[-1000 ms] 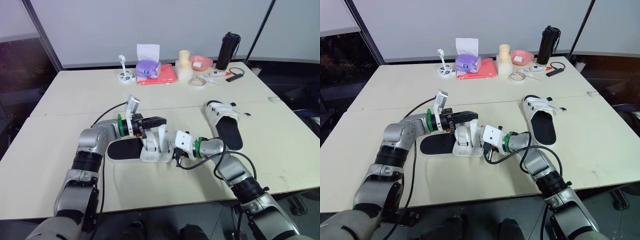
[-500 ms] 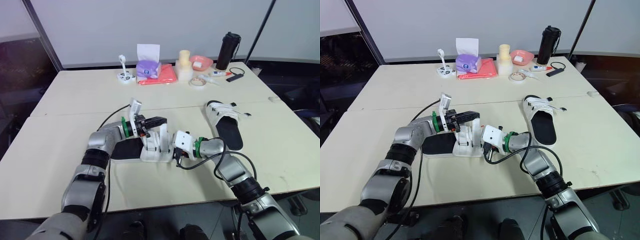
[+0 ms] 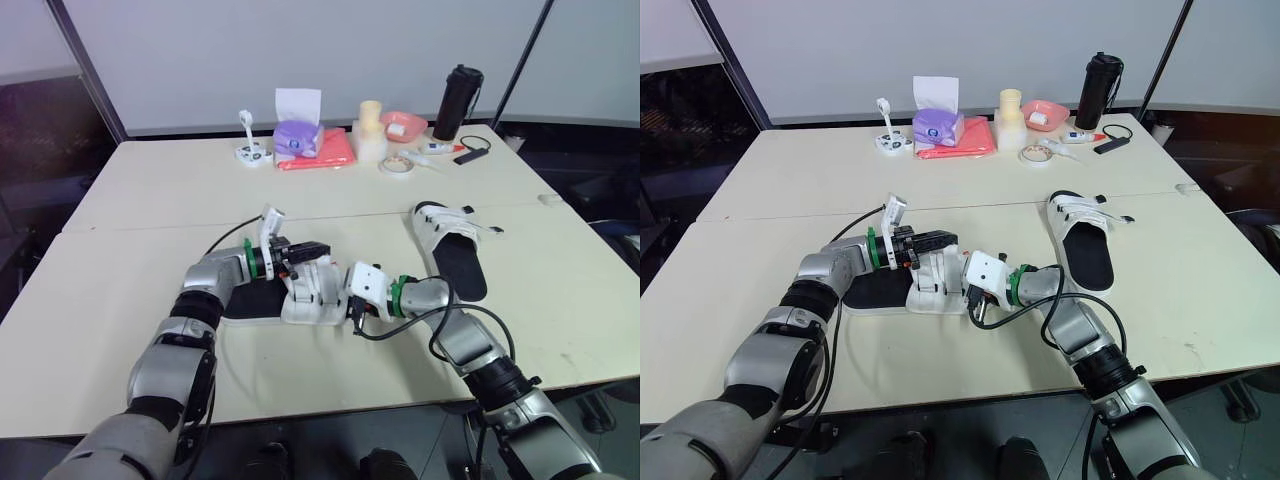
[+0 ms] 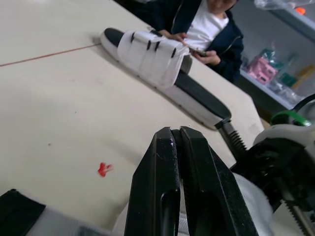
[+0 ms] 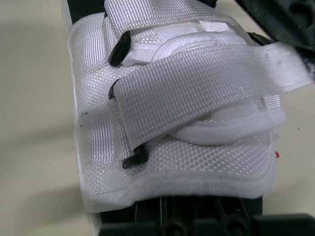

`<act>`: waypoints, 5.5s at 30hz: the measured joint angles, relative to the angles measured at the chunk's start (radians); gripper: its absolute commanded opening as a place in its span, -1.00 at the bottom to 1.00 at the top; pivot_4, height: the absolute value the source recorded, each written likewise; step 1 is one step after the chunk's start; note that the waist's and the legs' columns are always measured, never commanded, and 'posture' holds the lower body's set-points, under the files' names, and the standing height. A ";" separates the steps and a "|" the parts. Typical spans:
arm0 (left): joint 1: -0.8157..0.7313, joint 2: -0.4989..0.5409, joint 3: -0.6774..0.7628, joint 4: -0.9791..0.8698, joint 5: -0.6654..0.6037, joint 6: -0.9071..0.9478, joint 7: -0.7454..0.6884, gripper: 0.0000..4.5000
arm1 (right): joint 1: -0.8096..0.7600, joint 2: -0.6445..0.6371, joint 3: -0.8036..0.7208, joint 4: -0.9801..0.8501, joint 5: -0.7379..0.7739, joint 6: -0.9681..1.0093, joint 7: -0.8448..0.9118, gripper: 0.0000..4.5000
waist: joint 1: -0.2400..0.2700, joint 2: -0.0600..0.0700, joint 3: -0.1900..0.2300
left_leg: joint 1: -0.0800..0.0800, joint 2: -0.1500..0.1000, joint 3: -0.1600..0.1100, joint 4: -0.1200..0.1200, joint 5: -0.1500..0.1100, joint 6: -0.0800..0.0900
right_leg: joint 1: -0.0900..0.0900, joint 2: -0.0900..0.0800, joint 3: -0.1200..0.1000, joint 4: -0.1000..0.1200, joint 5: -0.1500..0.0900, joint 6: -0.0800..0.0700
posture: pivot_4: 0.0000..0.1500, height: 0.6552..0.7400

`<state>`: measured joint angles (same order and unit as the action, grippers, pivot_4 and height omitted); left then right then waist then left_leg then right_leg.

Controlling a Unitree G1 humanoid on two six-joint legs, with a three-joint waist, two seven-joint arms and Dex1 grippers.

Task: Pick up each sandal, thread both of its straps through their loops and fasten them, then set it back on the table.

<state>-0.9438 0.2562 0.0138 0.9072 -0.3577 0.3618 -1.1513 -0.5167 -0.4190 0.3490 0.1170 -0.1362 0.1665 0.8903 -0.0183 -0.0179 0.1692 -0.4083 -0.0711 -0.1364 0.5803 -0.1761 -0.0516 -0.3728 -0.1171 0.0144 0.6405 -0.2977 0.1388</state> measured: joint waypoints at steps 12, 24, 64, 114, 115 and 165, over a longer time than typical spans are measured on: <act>0.000 0.032 -0.039 0.071 0.141 -0.123 0.098 0.15 | 0.007 -0.002 0.000 -0.003 -0.001 0.001 0.000 -1.00 | -0.001 -0.001 -0.002 | 0.002 0.000 0.000 0.002 0.000 0.000 | 0.000 0.000 0.000 0.005 -0.001 0.001 | 1.00 1.00; -0.023 0.036 -0.069 0.137 0.276 -0.364 0.222 0.77 | 0.007 -0.011 0.001 -0.010 -0.001 0.001 0.002 -1.00 | 0.001 -0.001 -0.002 | 0.002 0.000 0.000 0.002 0.000 0.000 | 0.001 0.000 0.000 0.005 -0.001 0.001 | 1.00 1.00; -0.036 0.072 -0.010 0.122 0.264 -0.389 0.194 0.77 | 0.000 -0.002 0.002 -0.001 -0.001 -0.005 0.002 -1.00 | -0.004 -0.002 -0.001 | 0.001 0.000 0.000 0.002 0.000 0.000 | -0.001 0.000 0.000 0.006 -0.001 0.002 | 1.00 1.00; 0.023 0.089 -0.086 -0.191 -0.197 0.806 -0.062 0.77 | 0.158 -0.469 -0.236 -0.791 0.269 0.484 0.100 -1.00 | 0.024 -0.003 0.003 | -0.021 -0.002 -0.002 0.014 0.000 0.001 | -0.016 -0.003 -0.002 0.009 -0.002 0.002 | 1.00 1.00; 0.018 0.088 -0.096 -0.185 -0.195 0.807 -0.071 0.77 | 0.160 -0.469 -0.236 -0.791 0.269 0.484 0.097 -1.00 | 0.023 -0.003 0.003 | -0.021 -0.002 -0.002 0.014 0.000 0.001 | -0.016 -0.003 -0.002 0.009 -0.002 0.002 | 1.00 1.00; -0.277 -0.488 0.658 0.223 -0.289 -0.585 1.218 -0.98 | 0.186 -0.466 -0.142 -0.769 0.257 0.459 0.030 -1.00 | 0.031 -0.012 0.010 | -0.022 -0.003 0.000 0.017 0.000 0.001 | -0.016 -0.003 -0.001 0.009 0.000 0.005 | 1.00 1.00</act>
<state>-1.2212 -0.2321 0.6722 1.1304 -0.6471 -0.2234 0.0668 -0.3311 -0.8852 0.2074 -0.6522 0.1210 0.6257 0.9202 0.0123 -0.0295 0.1790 -0.4301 -0.0744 -0.1359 0.5969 -0.1765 -0.0510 -0.3890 -0.1202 0.0135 0.6491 -0.2980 0.1434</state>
